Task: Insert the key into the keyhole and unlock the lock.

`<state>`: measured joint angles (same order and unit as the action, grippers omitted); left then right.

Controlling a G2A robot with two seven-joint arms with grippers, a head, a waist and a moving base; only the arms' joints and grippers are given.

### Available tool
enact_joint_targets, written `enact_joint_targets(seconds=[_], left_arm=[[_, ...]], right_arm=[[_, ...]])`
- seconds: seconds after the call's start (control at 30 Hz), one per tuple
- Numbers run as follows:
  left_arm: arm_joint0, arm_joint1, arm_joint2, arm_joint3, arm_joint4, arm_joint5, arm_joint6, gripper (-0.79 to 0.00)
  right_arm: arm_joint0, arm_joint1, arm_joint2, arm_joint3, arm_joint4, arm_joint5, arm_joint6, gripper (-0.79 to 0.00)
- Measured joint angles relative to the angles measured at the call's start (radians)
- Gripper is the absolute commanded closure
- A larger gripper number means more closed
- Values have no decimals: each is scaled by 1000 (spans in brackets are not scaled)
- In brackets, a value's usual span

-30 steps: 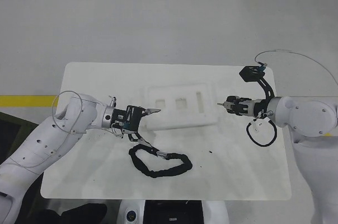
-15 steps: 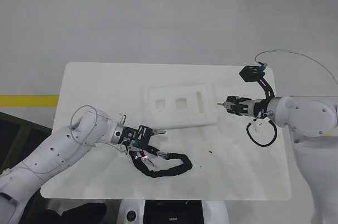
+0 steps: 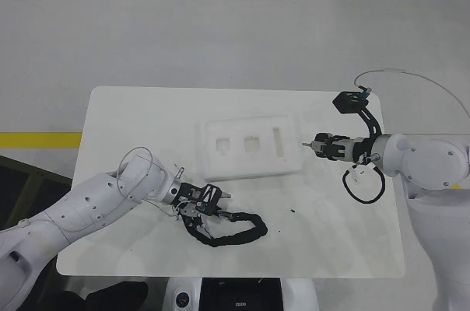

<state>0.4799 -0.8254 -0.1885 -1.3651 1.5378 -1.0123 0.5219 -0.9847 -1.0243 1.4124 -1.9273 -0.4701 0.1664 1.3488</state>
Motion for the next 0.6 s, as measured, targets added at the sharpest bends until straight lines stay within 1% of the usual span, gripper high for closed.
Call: enact_joint_targets(seconds=[0.07,0.1,0.17,0.27,0.33,0.37,0.43,0.5,0.53,0.57,0.6], left_arm=[[-17,-8,19,6,-22,0,-13,-773],[-19,-12,20,12,-32,0,-22,-717],[-18,-19,19,20,-48,0,-35,-668],[-13,-33,18,30,-64,0,-64,-625],[-12,-42,18,31,-66,0,-84,-610],[-11,-46,18,31,-66,0,-91,-588],[-11,-52,18,31,-70,0,-94,-573],[-10,-56,18,36,-69,0,-96,-523],[-10,-58,18,40,-69,0,-99,-486],[-9,-59,18,43,-69,0,-101,-477],[-9,-60,18,46,-70,0,-105,-449]], right_arm=[[0,0,0,0,0,0,0,0],[0,0,0,0,0,0,0,0],[0,0,0,0,0,0,0,0],[0,0,0,0,0,0,0,0],[0,0,0,0,0,0,0,0],[0,0,0,0,0,0,0,0],[0,0,0,0,0,0,0,0],[0,0,0,0,0,0,0,0],[0,0,0,0,0,0,0,0],[0,0,0,0,0,0,0,0],[0,0,0,0,0,0,0,0]])
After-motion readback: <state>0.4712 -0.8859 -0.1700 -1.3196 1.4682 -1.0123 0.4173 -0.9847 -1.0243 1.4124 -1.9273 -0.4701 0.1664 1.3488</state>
